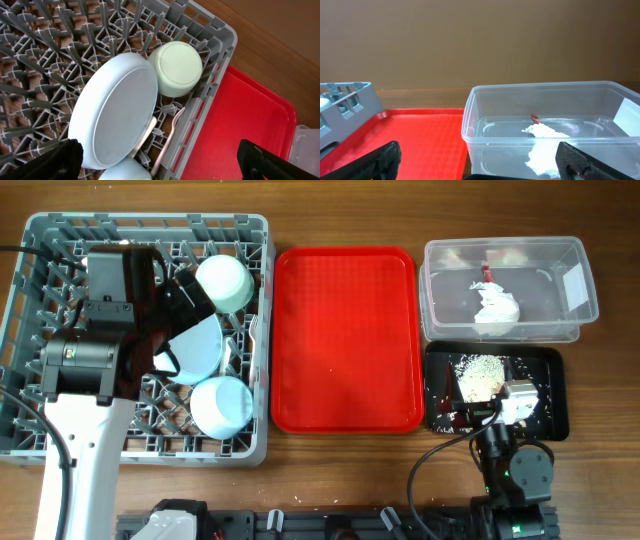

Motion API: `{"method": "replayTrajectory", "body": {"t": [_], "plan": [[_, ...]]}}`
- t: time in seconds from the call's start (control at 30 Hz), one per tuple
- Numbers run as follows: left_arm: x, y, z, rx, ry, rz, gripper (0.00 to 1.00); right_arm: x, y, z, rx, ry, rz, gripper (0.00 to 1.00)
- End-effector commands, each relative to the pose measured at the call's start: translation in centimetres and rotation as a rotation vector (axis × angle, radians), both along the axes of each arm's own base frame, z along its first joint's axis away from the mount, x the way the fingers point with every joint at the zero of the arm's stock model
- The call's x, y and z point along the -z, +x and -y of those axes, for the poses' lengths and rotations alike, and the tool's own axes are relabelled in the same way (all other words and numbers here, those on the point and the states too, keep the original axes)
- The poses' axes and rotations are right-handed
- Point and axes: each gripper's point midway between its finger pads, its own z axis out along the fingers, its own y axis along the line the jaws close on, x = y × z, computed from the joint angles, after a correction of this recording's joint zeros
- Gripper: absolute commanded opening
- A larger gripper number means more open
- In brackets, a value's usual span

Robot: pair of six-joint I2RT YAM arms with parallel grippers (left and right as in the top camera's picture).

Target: Sort waste into correct bins and load items into the dishwasher rack

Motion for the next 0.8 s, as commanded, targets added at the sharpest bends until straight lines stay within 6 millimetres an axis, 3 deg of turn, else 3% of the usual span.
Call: {"method": "replayTrajectory", "body": {"t": [0.0, 0.1, 0.17, 0.23, 0.27, 0.33, 0.43, 0.53, 0.6, 0.63, 0.77], "plan": [[-0.7, -0.1, -0.1, -0.003, -0.003, 0.023, 1.00, -0.2, -0.1, -0.5, -0.027, -0.017, 0.011, 1.00], [-0.9, -0.4, -0.2, -0.005, -0.002, 0.028, 1.00, -0.2, -0.1, -0.5, -0.027, -0.017, 0.011, 1.00], [-3.5, -2.1, -1.1, -0.024, 0.026, 0.118, 1.00, -0.2, -0.1, -0.5, -0.027, -0.017, 0.011, 1.00], [-6.1, -5.2, -1.4, -0.029, 0.022, 0.206, 1.00, -0.2, -0.1, -0.5, -0.027, -0.017, 0.011, 1.00], [-7.3, -7.8, -1.6, -0.031, 0.016, 0.265, 1.00, -0.2, -0.1, -0.5, -0.027, -0.017, 0.011, 1.00], [-8.1, -11.6, -2.0, -0.032, 0.008, 0.342, 1.00, -0.2, -0.1, -0.5, -0.027, -0.017, 0.011, 1.00], [-6.9, -17.2, -2.6, -0.044, 0.001, 0.433, 1.00, -0.2, -0.1, -0.5, -0.027, -0.017, 0.011, 1.00], [-4.4, -20.3, -3.3, -0.082, 0.004, 0.493, 1.00, -0.2, -0.1, -0.5, -0.027, -0.017, 0.011, 1.00], [-2.0, -21.1, -3.5, -0.105, 0.005, 0.535, 1.00, -0.2, -0.1, -0.5, -0.027, -0.017, 0.011, 1.00], [-1.4, -20.6, -3.3, -0.104, -0.009, 0.582, 1.00, -0.2, -0.1, -0.5, -0.027, -0.017, 0.011, 1.00], [-3.3, -16.2, -2.0, -0.038, -0.057, 0.875, 1.00, -0.2, -0.1, -0.5, -0.027, -0.017, 0.011, 1.00]]}}
